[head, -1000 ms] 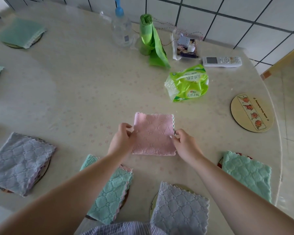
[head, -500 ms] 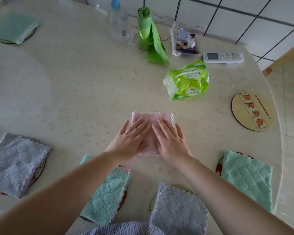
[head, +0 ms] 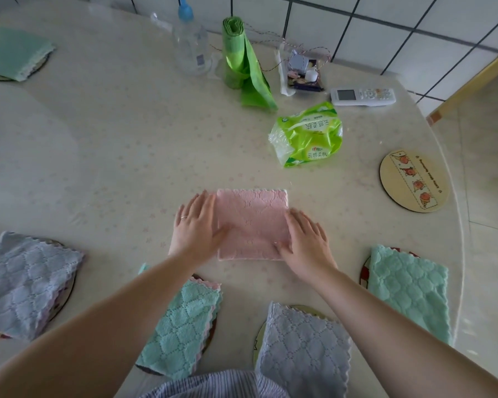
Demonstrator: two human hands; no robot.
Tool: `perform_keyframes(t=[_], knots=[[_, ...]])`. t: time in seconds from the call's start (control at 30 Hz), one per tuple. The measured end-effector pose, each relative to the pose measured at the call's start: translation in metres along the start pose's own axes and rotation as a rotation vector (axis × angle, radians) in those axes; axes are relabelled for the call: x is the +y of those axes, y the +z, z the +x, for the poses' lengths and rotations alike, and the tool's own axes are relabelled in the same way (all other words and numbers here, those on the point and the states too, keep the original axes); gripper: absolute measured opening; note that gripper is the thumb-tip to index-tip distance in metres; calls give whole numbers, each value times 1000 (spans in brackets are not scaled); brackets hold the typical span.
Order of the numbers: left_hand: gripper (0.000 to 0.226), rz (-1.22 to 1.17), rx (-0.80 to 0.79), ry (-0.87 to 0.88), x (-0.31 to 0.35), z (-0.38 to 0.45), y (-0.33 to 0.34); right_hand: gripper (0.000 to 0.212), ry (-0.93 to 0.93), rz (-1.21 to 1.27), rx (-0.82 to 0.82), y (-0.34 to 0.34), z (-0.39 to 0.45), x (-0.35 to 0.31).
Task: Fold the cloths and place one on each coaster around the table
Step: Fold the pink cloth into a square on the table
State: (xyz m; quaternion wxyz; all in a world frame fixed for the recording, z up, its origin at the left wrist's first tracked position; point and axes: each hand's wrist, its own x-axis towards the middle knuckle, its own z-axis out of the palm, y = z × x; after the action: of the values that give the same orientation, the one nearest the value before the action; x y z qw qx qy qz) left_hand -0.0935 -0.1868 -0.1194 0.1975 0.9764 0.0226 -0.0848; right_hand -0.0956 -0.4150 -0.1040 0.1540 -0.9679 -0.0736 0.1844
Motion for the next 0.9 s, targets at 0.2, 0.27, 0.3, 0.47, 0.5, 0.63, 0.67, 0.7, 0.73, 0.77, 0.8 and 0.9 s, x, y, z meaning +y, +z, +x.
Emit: perform_keyframes(t=[0.2,0.27,0.3,0.47,0.5,0.63,0.67,0.7,0.73,0.77,0.8,0.9], knots=[[42,-558,-38,-287,10,-28,-10,49,269,505,96,-2,-24,-19],[36,-698,-99,-343,17,-26,-14,44,408,712,112,0,-22,-30],[29,-742,-114,-356,21,-26,-17,43,470,790,123,1,-21,-34],[17,-905,-214,-425,22,-31,-25,20,641,1154,109,4,-28,-43],[21,-952,-245,-436,21,-33,-26,10,657,1261,106,3,-33,-43],[25,-1163,-276,-453,36,-46,-29,7,683,1600,52,-7,-59,-31],[25,-1194,-279,-443,44,-50,-28,6,678,1633,33,-9,-68,-25],[24,-1219,-280,-429,52,-56,-27,5,672,1650,22,-12,-78,-18],[22,-1234,-277,-413,62,-63,-26,3,654,1659,14,-14,-88,-10],[21,-1242,-271,-401,72,-70,-23,3,621,1672,8,-18,-99,-1],[21,-1248,-262,-391,83,-78,-21,6,585,1679,14,-20,-110,10],[24,-1256,-219,-388,118,-109,-7,9,522,1664,46,-26,-146,46]])
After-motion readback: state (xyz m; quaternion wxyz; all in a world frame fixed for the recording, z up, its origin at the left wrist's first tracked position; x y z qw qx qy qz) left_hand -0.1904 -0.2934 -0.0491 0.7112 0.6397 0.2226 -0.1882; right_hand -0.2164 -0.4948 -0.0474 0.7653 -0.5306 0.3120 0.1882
